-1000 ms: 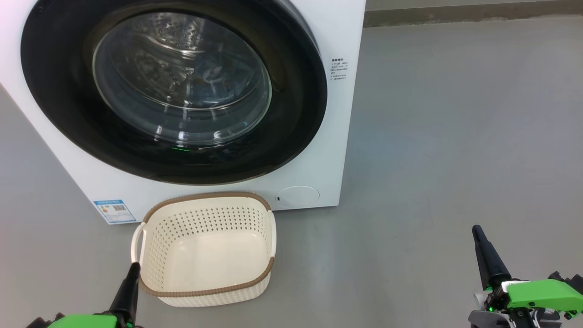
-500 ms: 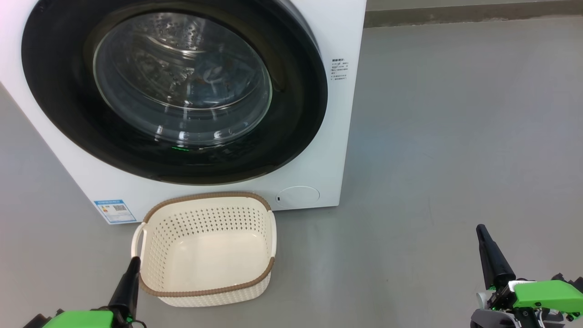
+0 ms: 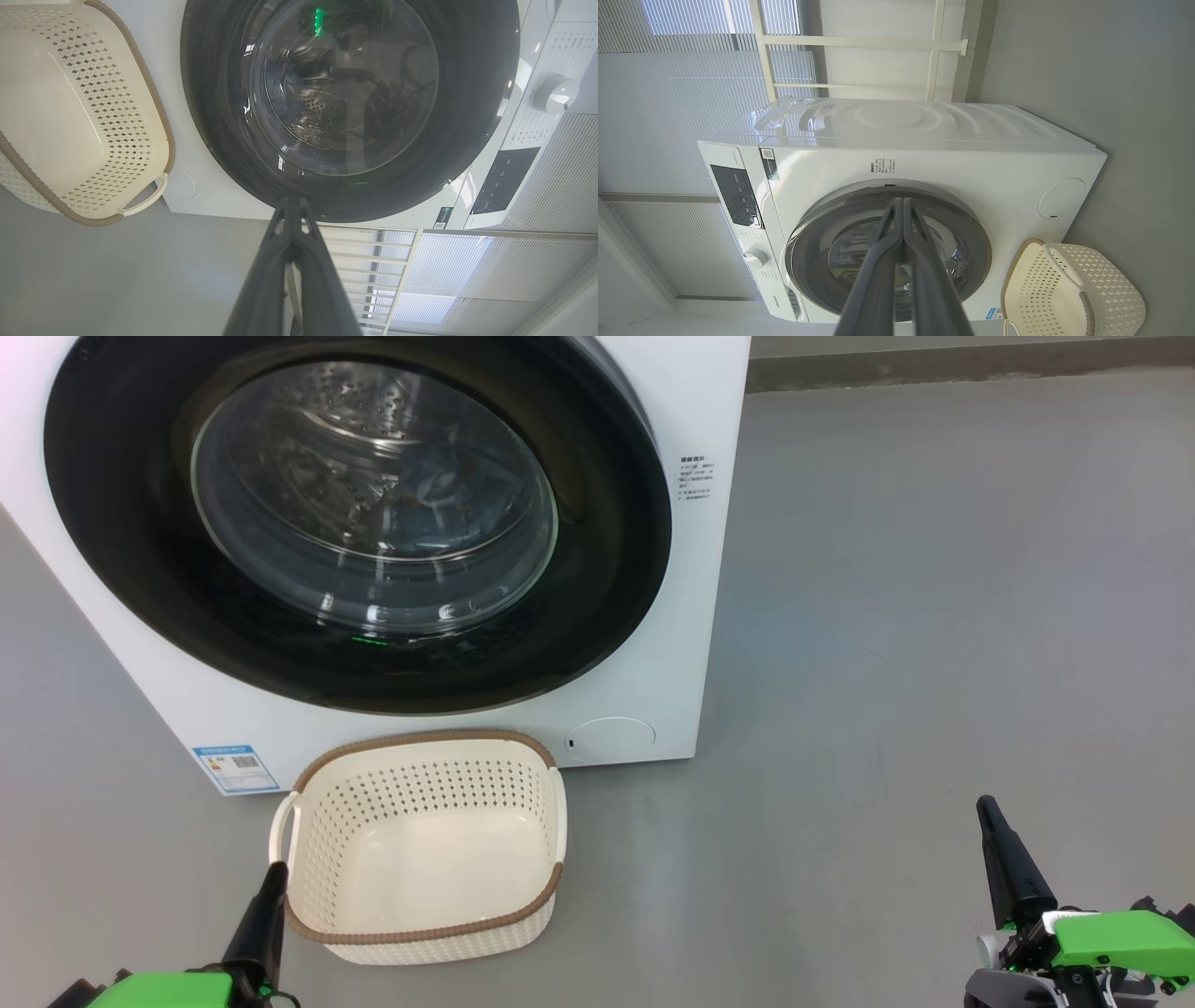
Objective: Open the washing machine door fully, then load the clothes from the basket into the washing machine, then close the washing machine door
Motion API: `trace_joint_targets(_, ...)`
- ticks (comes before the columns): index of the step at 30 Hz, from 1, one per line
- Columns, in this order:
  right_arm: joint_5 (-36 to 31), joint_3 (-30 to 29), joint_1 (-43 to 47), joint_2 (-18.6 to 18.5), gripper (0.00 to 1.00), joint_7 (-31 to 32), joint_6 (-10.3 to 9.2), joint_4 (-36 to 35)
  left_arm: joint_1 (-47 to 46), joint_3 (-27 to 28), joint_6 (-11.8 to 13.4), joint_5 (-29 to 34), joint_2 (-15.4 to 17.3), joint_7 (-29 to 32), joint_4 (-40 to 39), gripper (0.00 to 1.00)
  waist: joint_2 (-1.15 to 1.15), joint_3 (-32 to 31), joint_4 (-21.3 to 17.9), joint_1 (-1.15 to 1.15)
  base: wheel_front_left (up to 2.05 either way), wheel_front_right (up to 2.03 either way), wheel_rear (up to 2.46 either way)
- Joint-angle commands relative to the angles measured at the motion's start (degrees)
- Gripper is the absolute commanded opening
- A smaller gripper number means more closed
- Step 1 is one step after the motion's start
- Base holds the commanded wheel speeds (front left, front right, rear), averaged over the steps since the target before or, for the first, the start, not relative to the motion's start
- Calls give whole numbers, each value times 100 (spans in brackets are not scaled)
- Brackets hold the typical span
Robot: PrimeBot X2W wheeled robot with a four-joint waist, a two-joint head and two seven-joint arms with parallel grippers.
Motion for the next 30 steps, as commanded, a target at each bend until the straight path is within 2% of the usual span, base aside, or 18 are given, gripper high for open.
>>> trace_joint_targets(1, 37, 145, -58, -7, 0, 37, 9, -174, -234, 199, -41, -48, 149, 33, -109, 0, 0, 0, 0, 0, 0, 0, 0)
trace_joint_targets(30, 29, 135, -59, -1, 0, 45, 9, -173, -234, 198, -41, -48, 149, 33, -109, 0, 0, 0, 0, 0, 0, 0, 0)
